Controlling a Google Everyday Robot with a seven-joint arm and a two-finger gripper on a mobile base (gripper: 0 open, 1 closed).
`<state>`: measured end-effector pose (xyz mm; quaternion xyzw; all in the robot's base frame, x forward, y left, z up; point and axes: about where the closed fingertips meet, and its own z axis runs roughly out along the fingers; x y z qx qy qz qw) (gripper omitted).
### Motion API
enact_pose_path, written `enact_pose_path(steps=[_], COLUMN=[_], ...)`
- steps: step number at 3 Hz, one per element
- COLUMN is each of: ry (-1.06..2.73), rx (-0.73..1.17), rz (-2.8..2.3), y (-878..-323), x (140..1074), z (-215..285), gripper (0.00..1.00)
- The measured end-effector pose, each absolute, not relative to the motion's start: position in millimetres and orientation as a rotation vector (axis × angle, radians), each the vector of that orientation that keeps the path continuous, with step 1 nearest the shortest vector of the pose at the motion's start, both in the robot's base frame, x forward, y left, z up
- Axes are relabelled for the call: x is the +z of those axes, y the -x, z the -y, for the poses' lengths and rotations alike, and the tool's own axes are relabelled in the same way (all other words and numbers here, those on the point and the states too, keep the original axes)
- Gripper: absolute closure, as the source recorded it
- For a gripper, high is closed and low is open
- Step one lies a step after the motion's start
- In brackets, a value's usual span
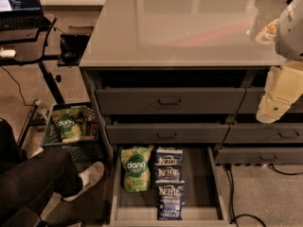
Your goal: Pick green rice chip bag from bottom drawer and place on counter
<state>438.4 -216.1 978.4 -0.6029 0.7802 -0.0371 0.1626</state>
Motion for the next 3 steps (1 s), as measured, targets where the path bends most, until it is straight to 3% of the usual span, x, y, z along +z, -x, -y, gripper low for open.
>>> enact_pose_path(steps=[1,3], ry=[1.719,1.685], rx=[-0.106,0.016], rz=[-2.225,-2.333], y=[-439,-434], x=[979,873], z=[216,216], gripper=[0.0,0.0])
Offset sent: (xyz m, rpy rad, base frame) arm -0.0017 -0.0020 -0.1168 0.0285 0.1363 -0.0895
